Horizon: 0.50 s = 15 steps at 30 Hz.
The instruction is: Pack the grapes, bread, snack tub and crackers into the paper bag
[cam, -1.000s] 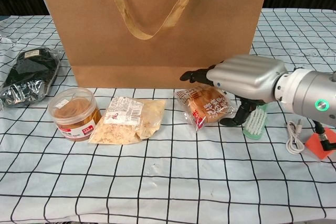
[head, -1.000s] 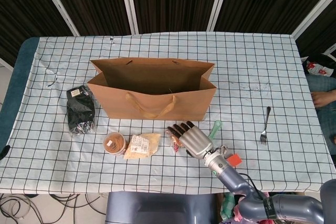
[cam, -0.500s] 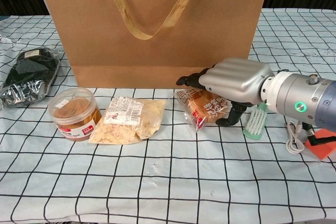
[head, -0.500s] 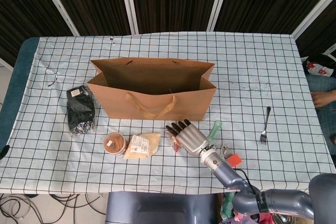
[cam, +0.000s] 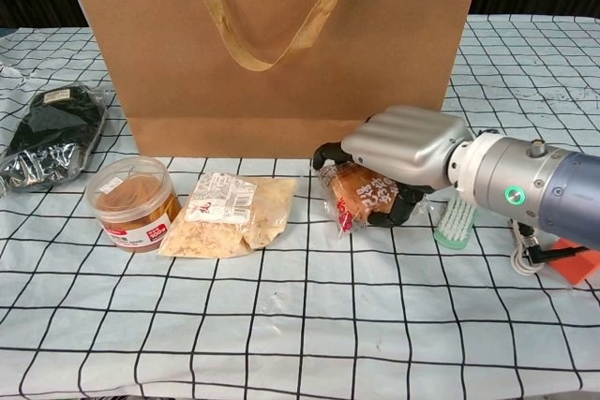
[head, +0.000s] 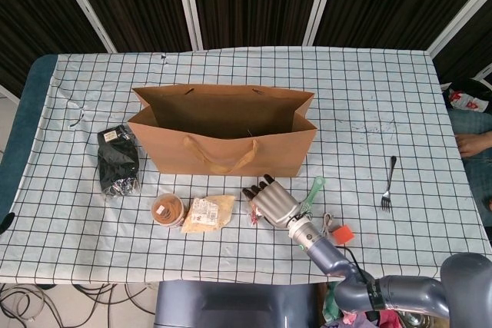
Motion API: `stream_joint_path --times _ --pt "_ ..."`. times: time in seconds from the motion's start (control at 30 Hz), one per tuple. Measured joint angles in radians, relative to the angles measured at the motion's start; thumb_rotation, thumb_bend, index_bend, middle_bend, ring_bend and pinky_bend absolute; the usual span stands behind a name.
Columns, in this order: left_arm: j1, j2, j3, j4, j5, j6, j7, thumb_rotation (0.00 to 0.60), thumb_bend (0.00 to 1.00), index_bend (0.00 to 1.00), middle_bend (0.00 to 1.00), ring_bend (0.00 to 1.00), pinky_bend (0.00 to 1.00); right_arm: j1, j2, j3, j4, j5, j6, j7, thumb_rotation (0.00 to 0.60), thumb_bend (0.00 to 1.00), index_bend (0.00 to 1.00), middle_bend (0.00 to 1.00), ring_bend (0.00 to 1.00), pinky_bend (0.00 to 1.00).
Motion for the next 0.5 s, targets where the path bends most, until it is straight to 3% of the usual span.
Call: stream_joint_path --times 0.27,0.5 --pt "0.000 0.000 0.000 0.000 0.000 0.000 0.001 0.600 0.23 0.09 0.06 0.00 0.08 -0.009 0.018 0.000 -0.029 -0.035 0.024 0.046 0.600 0.34 0.29 0.34 0.35 0.18" --pt "-0.001 -0.001 0.000 0.000 -0.002 -0.002 0.004 0.600 0.23 0.09 0.06 0.00 0.08 -0.054 0.111 0.003 -0.163 -0.074 0.091 0.121 0.600 0.35 0.30 0.34 0.35 0.18"
